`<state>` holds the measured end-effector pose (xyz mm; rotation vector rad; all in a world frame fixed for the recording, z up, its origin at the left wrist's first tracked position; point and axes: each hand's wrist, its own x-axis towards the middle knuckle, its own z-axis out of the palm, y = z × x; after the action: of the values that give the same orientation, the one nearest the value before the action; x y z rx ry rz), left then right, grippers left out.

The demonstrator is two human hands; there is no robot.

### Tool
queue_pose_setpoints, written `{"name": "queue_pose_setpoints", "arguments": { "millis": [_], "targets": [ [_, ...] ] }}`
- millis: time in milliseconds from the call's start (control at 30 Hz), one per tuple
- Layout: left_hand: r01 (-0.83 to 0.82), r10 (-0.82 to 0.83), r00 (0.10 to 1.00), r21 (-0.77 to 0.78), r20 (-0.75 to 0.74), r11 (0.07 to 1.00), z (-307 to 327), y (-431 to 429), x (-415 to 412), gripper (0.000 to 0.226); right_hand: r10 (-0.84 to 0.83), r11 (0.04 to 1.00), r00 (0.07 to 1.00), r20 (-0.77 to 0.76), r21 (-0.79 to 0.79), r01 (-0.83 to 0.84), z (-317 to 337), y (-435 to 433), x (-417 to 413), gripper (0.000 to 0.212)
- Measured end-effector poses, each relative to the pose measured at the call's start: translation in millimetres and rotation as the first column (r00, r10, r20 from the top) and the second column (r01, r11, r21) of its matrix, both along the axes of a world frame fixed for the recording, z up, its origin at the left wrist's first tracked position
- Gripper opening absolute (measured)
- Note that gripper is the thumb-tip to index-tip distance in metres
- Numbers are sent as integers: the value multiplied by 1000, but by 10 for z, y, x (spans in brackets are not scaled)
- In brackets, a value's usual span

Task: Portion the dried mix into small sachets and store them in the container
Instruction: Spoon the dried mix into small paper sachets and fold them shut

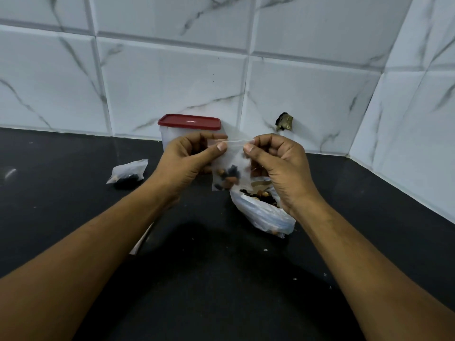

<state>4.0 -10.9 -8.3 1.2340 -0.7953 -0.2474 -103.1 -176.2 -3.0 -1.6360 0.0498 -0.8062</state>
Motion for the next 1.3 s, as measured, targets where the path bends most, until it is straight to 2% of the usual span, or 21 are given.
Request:
{"name": "queue_pose_setpoints", "arguments": {
  "millis": [67, 167, 400, 600, 867, 1067, 1300],
  "targets": [
    [10, -12, 998, 27, 66, 1000, 8, 17, -6, 35, -3, 999, 1000, -3, -43, 3, -11, 20, -6, 4],
    [-12, 5, 990, 46, 141, 999, 2, 22, 9, 28, -8, 996, 1000, -30, -92, 5, -22, 61, -5, 5],
    [-20, 11, 979, 44, 204, 999, 7, 36, 30, 17, 6, 998, 997, -72, -60, -11, -4, 81, -36, 8],
    [-6, -11, 970, 71, 243, 997, -6, 9, -24, 30, -12, 979, 996, -86, -206, -6, -24, 79, -18, 8],
    [-110, 62, 952, 144, 300, 983, -41, 9, 31, 4, -85, 952, 992, -91, -302, 54, -25, 83, -15, 6],
    [-122, 64, 938, 151, 340, 981, -60, -18, 19, 4, -152, 898, 986, -75, -426, 106, -22, 86, -23, 11],
    [-195, 55, 865, 234, 498, 953, -52, -12, 27, 6, -201, 840, 974, -104, -529, 117, -18, 105, -37, 7]
  ]
}}
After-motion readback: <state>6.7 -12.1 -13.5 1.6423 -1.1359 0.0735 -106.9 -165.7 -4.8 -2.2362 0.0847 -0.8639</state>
